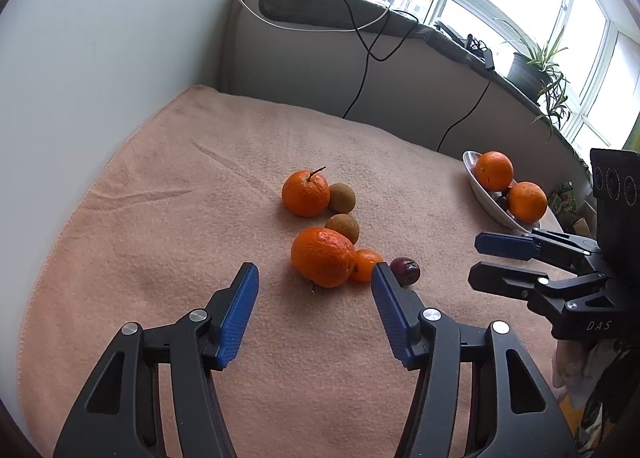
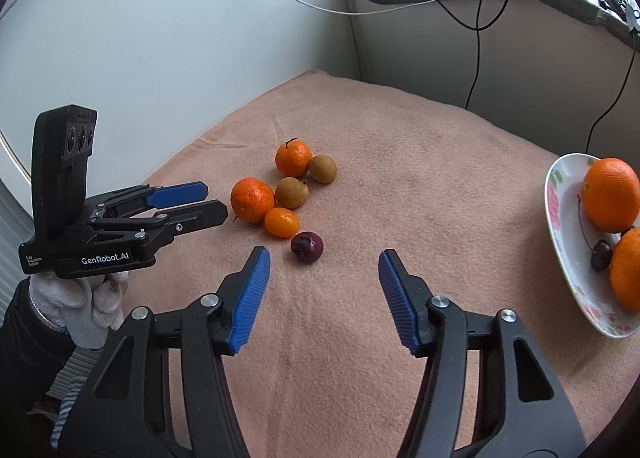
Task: Organize fruits
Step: 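Grasp the mandarin with the left tool while the right tool grasps the dark red cherry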
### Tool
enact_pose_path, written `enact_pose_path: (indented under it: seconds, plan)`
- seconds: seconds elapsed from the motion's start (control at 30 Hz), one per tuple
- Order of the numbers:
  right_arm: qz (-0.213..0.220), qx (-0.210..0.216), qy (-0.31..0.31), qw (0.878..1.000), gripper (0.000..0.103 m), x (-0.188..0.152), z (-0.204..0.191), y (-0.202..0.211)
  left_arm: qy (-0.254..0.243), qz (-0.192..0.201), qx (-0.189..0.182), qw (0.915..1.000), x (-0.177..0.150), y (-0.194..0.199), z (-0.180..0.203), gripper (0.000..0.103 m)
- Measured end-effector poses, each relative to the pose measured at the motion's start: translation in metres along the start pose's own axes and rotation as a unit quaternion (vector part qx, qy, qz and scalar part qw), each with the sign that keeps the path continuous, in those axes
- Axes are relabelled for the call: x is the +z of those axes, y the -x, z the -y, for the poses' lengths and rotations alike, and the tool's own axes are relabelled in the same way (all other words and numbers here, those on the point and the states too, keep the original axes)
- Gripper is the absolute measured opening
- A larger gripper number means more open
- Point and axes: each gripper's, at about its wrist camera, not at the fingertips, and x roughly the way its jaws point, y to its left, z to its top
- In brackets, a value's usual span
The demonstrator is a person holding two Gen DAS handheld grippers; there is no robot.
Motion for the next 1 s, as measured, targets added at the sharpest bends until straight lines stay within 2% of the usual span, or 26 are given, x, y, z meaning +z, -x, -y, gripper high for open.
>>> enact_pose_path:
  seconds: [0.07,0.27,0.37,1.0]
  plan:
    - [-0.008,0.006,0.001,1.0,0.051,0.0,-0.002,-0.009,0.003,-0.003,-0.004,1.0,0.001,-0.003,-0.002,0.058]
    - [-0.024,0.004,0.019,1.0,0.047,0.001,-0.011,-0.028,0.007,-0.008,-0.016,0.9998,0.005,-0.011,-0.002,0.053]
    - [-0.032,0.003,0.026,0.999,0.04,0.002,-0.014,-0.037,0.003,-0.013,-0.015,0.9998,0.005,-0.015,-0.002,0.053]
    - [-0.051,0.002,0.033,0.998,0.033,0.008,-0.009,-0.065,0.009,-0.024,-0.022,0.9994,0.007,-0.025,-0.001,0.039]
